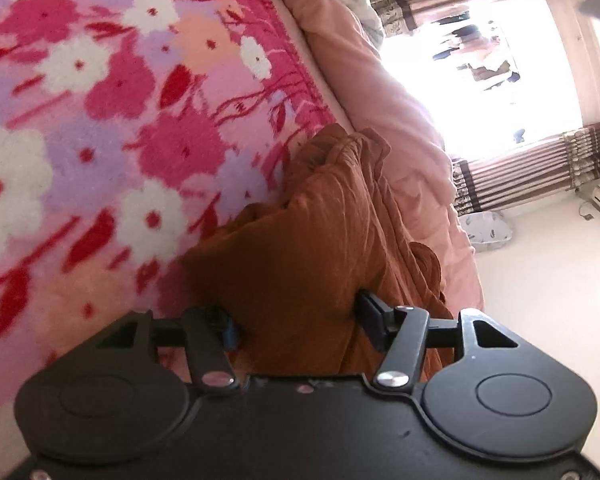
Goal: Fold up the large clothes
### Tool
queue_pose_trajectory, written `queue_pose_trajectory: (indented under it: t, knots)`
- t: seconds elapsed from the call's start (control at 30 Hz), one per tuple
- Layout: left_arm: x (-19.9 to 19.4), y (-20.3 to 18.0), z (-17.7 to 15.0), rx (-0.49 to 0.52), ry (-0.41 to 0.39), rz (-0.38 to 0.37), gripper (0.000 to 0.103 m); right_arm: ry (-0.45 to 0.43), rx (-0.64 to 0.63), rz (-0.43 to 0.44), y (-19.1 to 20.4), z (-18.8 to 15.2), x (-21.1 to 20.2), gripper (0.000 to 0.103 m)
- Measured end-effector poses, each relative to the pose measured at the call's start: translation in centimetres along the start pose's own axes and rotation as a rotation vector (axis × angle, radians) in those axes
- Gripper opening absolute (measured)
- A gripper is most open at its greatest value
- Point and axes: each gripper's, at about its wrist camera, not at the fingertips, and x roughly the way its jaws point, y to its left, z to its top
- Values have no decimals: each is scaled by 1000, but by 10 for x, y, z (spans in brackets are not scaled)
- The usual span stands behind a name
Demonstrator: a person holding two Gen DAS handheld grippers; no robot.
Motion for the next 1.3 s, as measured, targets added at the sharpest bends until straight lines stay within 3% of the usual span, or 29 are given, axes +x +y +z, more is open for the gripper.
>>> queue_pose_trajectory:
  t: [0.03, 0.07, 0.1, 0.17, 0.27, 0.5, 0.63, 0.7, 0.77, 0.83, 0.87, 0.93, 1.03, 1.1, 1.17, 1.3]
  knots:
    - [1, -2, 2, 3, 5, 3, 51, -5, -2, -10, 1, 1, 2, 71]
    - [1, -5, 3, 12, 10, 9, 49, -9, -5, -22, 2, 1, 4, 55]
    - [-1, -8, 5, 25, 13, 7, 34, -14, -17, -30, 4, 0, 4, 47]
    - [-8, -16, 11, 62, 19, -34, 23, -12, -38, -19, 8, 2, 1, 29]
    - [-25, -29, 19, 83, 35, -105, 19, -21, -80, 21, 22, 1, -12, 24]
    - [-69, -29, 4, 144, 64, -151, 19, -4, -123, 91, 30, -2, -48, 22]
    - [-59, 5, -14, 145, 90, -70, 23, 22, -117, 43, 4, -1, -50, 23]
    - [-47, 24, -16, 120, 120, -15, 41, 42, -81, 14, -14, 0, -42, 29]
    - [-46, 37, -11, 82, 138, -62, 41, 48, -53, -16, -29, 1, -36, 43]
    - [-55, 38, -2, 84, 165, -44, 47, 54, -73, 7, -32, 3, -40, 45]
    - [-61, 35, 3, 108, 164, -30, 48, 53, -91, -13, -29, 5, -45, 53]
    - [-77, 28, 10, 157, 154, -13, 48, 19, -160, -75, -18, 8, -60, 66]
    - [-97, -3, 14, 285, 96, 40, 48, -98, -351, -188, 14, 6, -85, 67]
    - [-105, -35, 7, 418, 6, 83, 48, -183, -525, -236, 46, -6, -94, 67]
    - [-112, -64, -8, 513, -48, 37, 48, -218, -684, -228, 76, -29, -91, 62]
    - [-89, -106, -52, 627, 46, -129, 49, -112, -884, -104, 123, -89, -61, 40]
